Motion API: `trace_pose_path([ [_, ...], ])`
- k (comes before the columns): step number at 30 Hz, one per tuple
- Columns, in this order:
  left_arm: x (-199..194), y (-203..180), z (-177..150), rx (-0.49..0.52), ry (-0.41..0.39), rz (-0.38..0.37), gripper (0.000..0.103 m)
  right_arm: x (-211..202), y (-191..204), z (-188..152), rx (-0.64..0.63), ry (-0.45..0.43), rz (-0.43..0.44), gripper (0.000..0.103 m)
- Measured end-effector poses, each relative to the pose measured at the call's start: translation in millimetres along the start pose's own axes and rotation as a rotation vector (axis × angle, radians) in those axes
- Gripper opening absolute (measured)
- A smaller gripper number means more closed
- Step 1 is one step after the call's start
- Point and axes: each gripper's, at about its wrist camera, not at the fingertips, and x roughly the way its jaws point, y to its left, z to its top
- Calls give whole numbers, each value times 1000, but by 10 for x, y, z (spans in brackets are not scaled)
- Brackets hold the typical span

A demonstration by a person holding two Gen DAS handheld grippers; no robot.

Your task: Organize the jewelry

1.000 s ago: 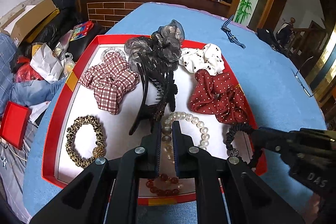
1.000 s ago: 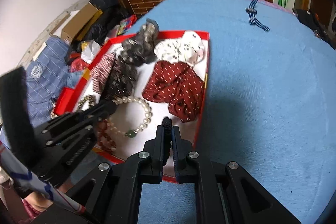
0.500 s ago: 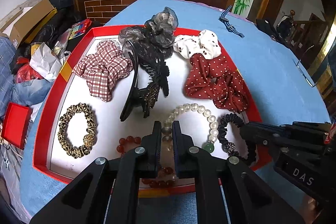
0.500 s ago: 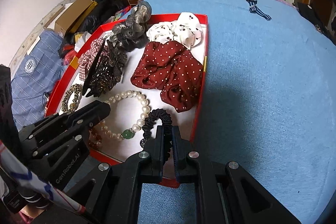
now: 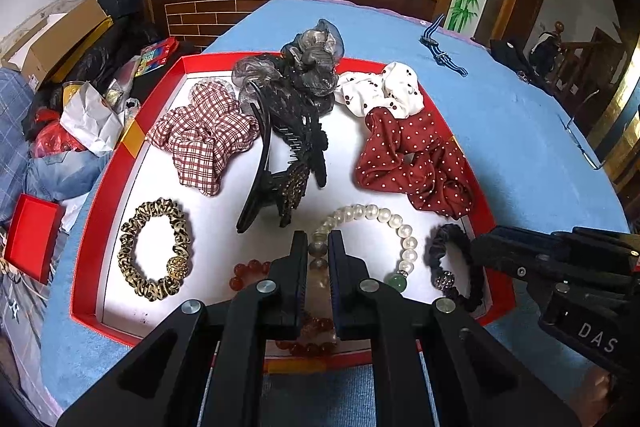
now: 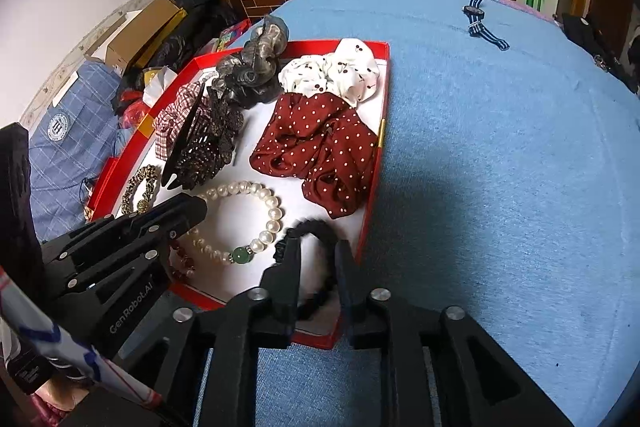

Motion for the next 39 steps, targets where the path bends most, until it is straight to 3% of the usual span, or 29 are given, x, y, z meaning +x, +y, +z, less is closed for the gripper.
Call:
trace_pose_path([
  [13, -53, -49, 2, 3, -1, 9, 11, -152, -119, -27, 33, -28, 12, 20],
  [17, -94, -97, -3, 16, -16, 22, 25, -210, -150, -46, 39, -41, 16, 20],
  [22, -139, -165, 2, 32, -35, 45, 27, -258, -195, -69, 47, -54, 14, 23],
  [26, -159, -202, -10, 38, -49, 70, 42, -271, -227, -97, 50, -57, 13, 29],
  [33, -156, -247, -54, 50, -54, 111, 49, -302, -259, -161, 52, -59, 15, 33],
  [39, -202, -268, -94, 58, -80, 149, 64, -362, -280, -210, 54, -75, 4, 42],
])
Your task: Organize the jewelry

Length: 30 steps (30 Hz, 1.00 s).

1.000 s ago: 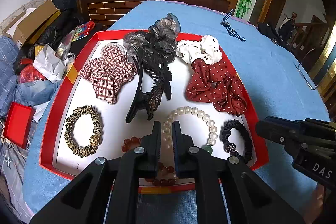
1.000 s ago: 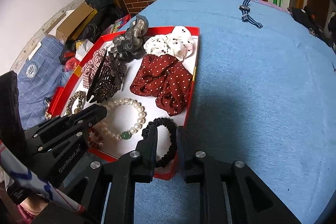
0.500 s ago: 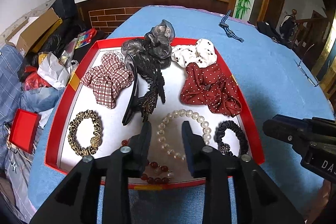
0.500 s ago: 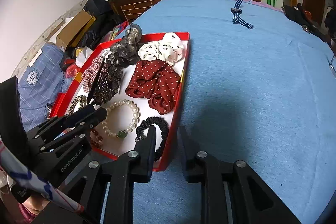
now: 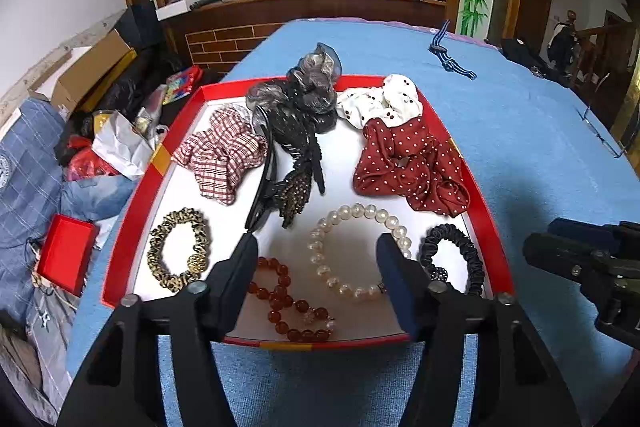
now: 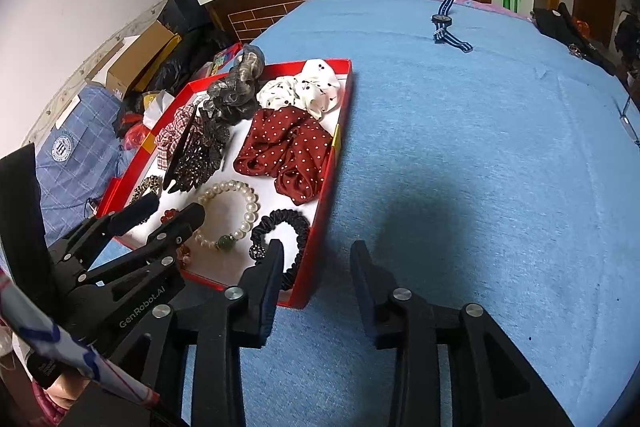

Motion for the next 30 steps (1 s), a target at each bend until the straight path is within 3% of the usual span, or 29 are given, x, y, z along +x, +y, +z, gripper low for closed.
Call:
trace_pose_path([
  [6, -89, 8, -30, -6, -31, 39, 75, -88, -50, -50, 7, -22, -25, 51],
  [13, -269, 45, -155, -24, -95, 97, 86, -232, -86, -160, 21, -67, -67, 72],
  [17, -412, 96, -304, -54, -140, 125, 92, -321, -59, -298, 20, -100, -96, 91],
  [30, -950, 221, -648, -64, -202, 215, 99, -809, 278, -852, -15, -227, -245, 97],
])
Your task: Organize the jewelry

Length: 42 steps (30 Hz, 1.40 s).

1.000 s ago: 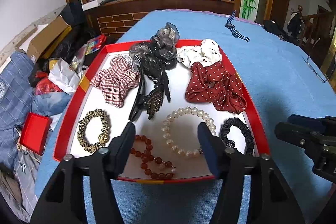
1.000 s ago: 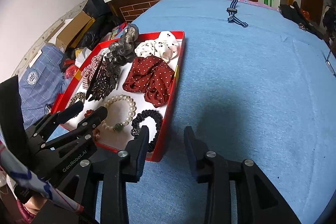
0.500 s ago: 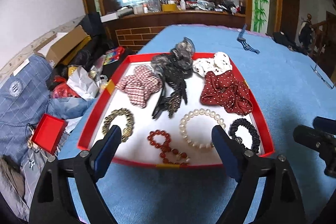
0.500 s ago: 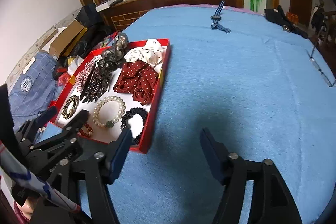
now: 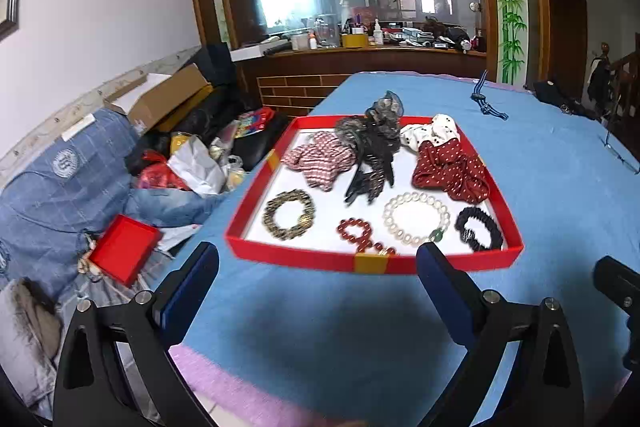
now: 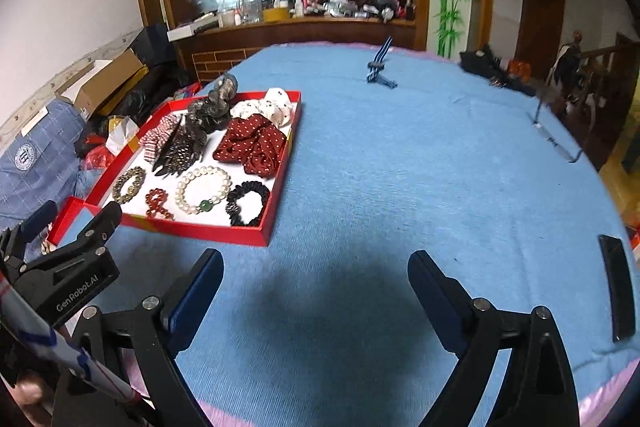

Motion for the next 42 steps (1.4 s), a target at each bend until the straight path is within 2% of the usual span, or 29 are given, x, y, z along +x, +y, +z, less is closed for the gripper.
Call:
trace_pose_path([
  [4, -179, 68, -60, 20, 28, 0, 99, -262, 67, -114, -4, -32, -14, 98],
  [6, -307, 136, -124, 6, 6, -8, 99, -375, 81, -158, 0, -58, -15, 99],
  [9, -402, 192, -215, -6, -29, 41, 99, -474, 100, -205, 0, -95, -22, 101],
  [18, -374, 315, -302, -64, -59, 118, 99, -362, 236, -209, -58, -94, -53, 101],
  [42, -313, 405, -359, -74, -23, 119, 99, -368, 374, -290, -111, -81, -50, 101],
])
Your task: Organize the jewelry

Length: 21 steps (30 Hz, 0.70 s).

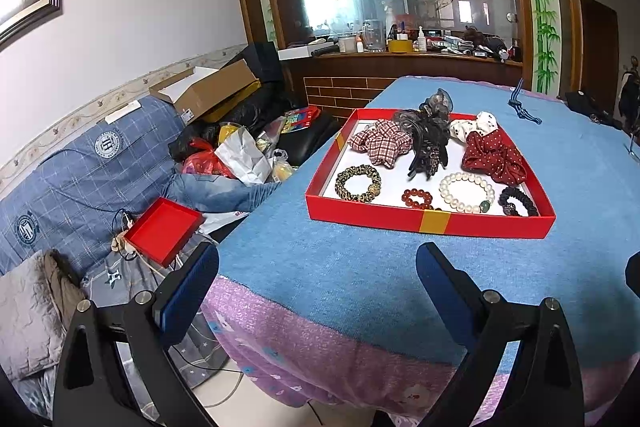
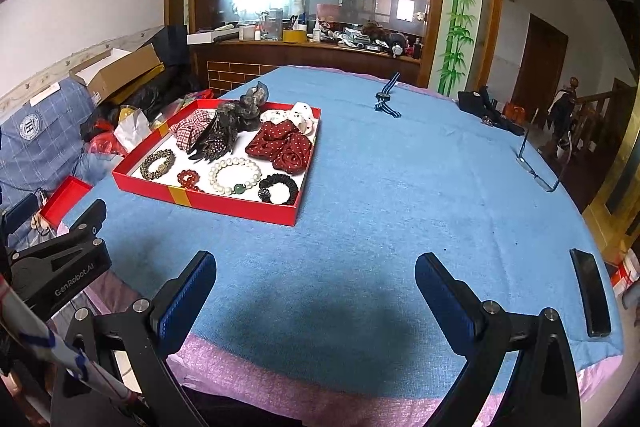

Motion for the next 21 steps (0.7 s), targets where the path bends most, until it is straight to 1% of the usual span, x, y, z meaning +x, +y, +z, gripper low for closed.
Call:
trace_pose_path([
  [21, 31, 41, -60, 2, 0, 5, 99, 39, 48, -32, -17, 18, 3, 101],
])
